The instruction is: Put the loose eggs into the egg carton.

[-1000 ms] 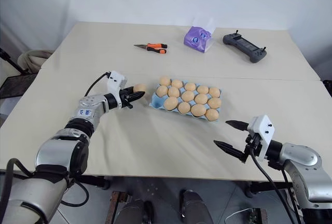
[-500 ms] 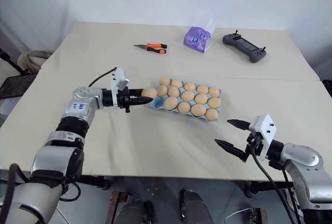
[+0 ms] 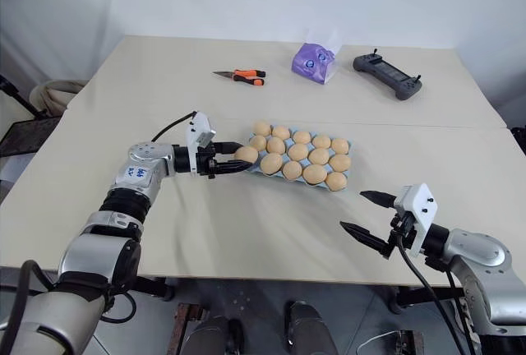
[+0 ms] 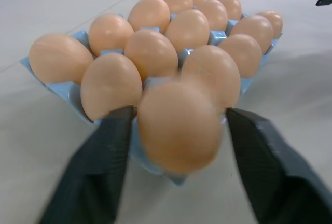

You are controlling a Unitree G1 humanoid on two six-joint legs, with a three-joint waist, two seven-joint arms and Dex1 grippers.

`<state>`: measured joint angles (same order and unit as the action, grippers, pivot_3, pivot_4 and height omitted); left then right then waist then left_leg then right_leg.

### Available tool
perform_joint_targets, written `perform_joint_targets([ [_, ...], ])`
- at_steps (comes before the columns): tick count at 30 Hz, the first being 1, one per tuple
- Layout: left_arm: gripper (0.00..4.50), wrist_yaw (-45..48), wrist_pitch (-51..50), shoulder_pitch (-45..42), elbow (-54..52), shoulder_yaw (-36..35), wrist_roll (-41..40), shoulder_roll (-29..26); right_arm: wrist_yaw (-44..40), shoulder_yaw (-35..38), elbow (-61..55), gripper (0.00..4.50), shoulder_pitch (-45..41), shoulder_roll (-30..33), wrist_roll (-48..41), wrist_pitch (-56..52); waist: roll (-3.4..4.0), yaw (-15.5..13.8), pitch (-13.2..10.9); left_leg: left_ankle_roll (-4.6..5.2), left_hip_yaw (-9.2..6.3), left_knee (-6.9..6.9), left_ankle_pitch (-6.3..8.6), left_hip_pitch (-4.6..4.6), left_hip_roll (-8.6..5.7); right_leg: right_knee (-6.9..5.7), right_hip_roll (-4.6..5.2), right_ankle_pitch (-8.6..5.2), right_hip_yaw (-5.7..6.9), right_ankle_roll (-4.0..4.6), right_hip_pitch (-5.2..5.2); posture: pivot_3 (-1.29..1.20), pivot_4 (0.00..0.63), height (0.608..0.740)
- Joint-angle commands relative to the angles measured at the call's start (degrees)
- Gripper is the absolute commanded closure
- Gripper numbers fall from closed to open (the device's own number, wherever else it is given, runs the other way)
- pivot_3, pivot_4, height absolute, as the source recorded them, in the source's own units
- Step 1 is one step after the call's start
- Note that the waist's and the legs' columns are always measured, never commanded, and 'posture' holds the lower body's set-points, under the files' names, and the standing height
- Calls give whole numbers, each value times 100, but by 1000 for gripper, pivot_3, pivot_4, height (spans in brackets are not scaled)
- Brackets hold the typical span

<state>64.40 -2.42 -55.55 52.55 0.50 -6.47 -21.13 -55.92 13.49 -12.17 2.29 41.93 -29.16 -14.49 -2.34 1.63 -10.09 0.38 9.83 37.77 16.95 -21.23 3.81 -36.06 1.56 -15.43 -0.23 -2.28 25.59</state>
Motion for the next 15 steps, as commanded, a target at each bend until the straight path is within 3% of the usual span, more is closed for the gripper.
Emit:
perform_joint_targets([
  [1,187,10,87,-115,-72,-75,-77,-42,41,118,-187,0,-23,-27,-93,5,0,-2,0,0,0,0,0,0,0,0,0,0,1,0,0,0,150,740],
  [2,17,-4,113,-109,-95,-97,-93,-48,39,113,-183,0,-34,-27,-90,3,0,-3,0,0,0,0,0,0,0,0,0,0,1,0,0,0,150,740],
  [9,17,199,-391,155,-929,-412,-536,-320,10,101,-147,0,-153,-6,-84,-29,0,9,0,-1,0,0,0,0,3,-2,-1,0,0,0,0,0,150,740],
  [15,17,424,-1119,1013,-2293,-647,-1000,-974,-115,131,36,0,-346,88,-81,-21,2,22,0,-9,3,-1,-2,7,15,-14,-3,-3,-3,4,1,0,150,740],
])
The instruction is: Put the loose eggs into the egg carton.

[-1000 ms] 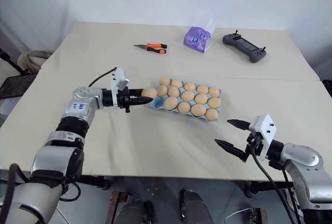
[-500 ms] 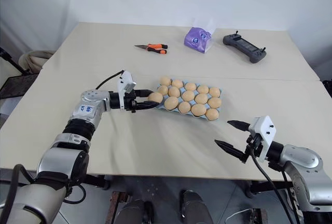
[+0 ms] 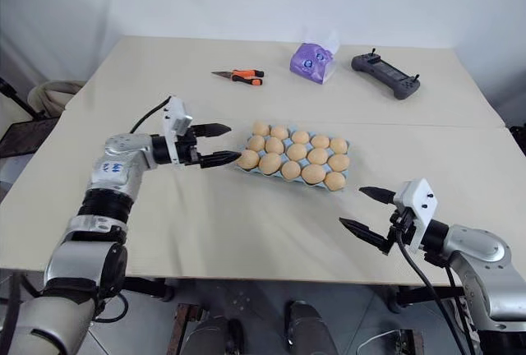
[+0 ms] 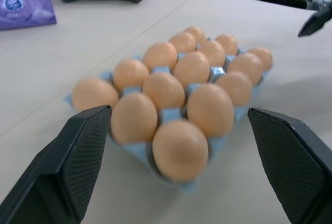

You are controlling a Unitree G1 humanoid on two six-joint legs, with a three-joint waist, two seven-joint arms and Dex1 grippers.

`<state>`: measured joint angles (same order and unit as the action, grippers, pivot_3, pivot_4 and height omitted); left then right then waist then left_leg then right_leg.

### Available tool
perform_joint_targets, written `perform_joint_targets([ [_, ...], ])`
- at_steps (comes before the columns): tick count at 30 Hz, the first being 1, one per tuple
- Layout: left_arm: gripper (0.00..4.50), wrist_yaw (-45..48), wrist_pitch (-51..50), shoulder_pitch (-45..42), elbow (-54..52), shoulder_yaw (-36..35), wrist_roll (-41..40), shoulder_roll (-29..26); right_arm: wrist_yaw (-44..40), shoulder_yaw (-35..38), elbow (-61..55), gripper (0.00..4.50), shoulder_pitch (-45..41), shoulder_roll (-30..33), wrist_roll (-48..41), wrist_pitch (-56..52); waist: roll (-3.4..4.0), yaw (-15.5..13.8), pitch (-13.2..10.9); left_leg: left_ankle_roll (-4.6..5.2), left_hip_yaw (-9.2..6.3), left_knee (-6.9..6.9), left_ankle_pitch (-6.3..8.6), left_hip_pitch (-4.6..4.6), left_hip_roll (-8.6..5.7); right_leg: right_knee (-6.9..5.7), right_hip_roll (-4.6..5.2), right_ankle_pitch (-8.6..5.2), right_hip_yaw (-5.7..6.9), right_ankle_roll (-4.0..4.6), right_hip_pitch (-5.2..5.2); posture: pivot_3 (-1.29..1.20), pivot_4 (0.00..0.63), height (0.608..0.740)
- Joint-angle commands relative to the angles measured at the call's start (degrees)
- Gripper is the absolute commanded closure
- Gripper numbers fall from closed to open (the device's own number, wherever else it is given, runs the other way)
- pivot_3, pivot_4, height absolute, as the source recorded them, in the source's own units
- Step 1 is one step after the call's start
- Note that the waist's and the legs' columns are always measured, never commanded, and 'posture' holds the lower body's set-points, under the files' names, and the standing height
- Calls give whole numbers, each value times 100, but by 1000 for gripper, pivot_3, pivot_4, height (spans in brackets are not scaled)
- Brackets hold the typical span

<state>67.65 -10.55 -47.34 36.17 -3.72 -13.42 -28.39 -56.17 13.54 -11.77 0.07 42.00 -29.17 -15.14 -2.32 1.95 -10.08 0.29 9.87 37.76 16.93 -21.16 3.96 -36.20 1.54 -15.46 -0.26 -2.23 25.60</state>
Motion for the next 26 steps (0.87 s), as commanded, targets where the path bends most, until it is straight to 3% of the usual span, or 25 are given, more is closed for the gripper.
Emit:
perform_joint_targets([
  [1,17,113,-429,334,-890,-299,-416,-352,-120,130,42,0,-159,100,-73,55,0,-16,0,0,-1,3,-1,-1,0,-3,1,0,2,1,0,0,150,740],
  [7,17,304,-1142,1706,-2483,-1042,-1192,-1237,-416,235,430,0,-351,257,-24,157,2,3,0,4,0,16,-1,4,0,-19,10,-3,-1,5,-1,0,150,740],
  [12,17,295,-1289,2890,-3083,-1715,-1550,-1729,-761,338,943,0,-530,462,-8,335,2,-15,-1,5,-3,15,-1,8,0,-24,17,-9,8,17,-1,0,150,740],
  [19,17,269,-1251,3881,-3344,-2412,-1839,-1970,-1121,406,1628,0,-807,706,132,608,3,-21,-1,-1,-10,14,3,6,-3,-14,31,-30,12,54,-2,0,150,740],
  [26,17,159,-1172,4020,-3413,-2619,-2038,-1982,-1202,367,1772,0,-911,679,193,700,3,-17,-1,-17,-10,0,12,4,-5,1,34,-30,13,53,-3,0,150,740],
])
